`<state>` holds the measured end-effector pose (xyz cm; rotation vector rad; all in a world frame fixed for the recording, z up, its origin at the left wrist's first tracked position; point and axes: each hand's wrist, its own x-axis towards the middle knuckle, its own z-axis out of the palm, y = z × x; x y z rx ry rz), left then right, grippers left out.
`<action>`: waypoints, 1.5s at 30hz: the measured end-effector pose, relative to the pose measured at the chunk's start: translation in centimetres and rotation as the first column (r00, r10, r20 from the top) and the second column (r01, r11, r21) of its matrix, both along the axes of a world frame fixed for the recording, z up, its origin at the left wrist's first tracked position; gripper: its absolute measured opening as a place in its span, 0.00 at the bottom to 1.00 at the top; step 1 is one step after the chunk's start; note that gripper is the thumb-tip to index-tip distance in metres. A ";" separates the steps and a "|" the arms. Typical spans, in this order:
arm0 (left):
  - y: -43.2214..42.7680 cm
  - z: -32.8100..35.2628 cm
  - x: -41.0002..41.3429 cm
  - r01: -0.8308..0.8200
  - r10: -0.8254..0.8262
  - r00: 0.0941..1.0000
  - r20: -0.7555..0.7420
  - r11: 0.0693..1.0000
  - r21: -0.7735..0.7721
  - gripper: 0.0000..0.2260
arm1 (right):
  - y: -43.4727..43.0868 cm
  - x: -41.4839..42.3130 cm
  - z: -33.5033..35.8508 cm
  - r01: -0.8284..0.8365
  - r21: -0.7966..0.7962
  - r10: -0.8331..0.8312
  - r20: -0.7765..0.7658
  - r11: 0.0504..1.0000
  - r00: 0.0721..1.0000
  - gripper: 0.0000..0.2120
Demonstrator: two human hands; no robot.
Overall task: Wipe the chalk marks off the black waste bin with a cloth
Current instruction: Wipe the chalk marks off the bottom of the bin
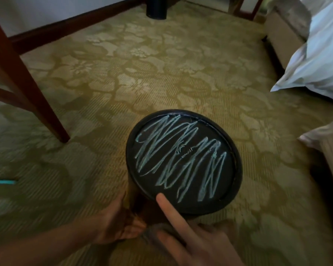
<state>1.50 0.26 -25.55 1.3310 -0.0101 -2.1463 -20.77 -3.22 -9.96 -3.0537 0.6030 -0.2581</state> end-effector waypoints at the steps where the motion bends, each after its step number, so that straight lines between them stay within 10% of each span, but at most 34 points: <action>1: -0.3 0.2 0.4 0.063 -0.063 0.997 0.039 0.998 0.018 0.45 | -0.1 0.0 -0.2 -0.004 -0.040 0.003 -0.007 0.999 1.000 0.16; 8: -1.3 4.8 4.6 -0.031 0.090 0.881 0.465 0.991 -0.133 0.31 | 0.4 -3.2 0.8 -0.035 0.218 0.022 0.064 0.975 0.998 0.24; 12: -4.3 10.6 6.9 0.097 0.250 0.701 0.668 0.895 -0.436 0.25 | -3.5 -6.5 5.6 -0.005 0.068 -0.015 0.288 0.998 0.957 0.15; 19: -6.8 15.1 4.9 0.307 0.425 0.575 0.699 0.681 -0.665 0.12 | -11.9 -5.6 7.9 0.359 0.014 -0.359 0.070 0.933 0.931 0.16; 23: -6.9 14.8 3.5 0.287 0.480 0.554 0.680 0.656 -0.698 0.17 | -11.9 -3.0 7.0 0.320 -0.173 -0.348 -0.167 0.932 0.923 0.16; 29: -6.8 13.9 3.4 0.301 0.545 0.552 0.631 0.576 -0.760 0.18 | -6.5 -3.6 7.2 0.237 0.006 -0.227 -0.274 0.971 0.935 0.12; 36: -7.0 12.1 3.7 0.333 0.603 0.536 0.591 0.493 -0.804 0.16 | -10.6 -1.9 7.9 0.316 -0.273 -0.386 -0.260 0.909 0.885 0.13; 45: -7.4 11.6 4.1 0.331 0.617 0.530 0.582 0.481 -0.812 0.17 | -6.7 -2.8 7.2 0.186 0.001 -0.180 -0.259 0.982 0.949 0.09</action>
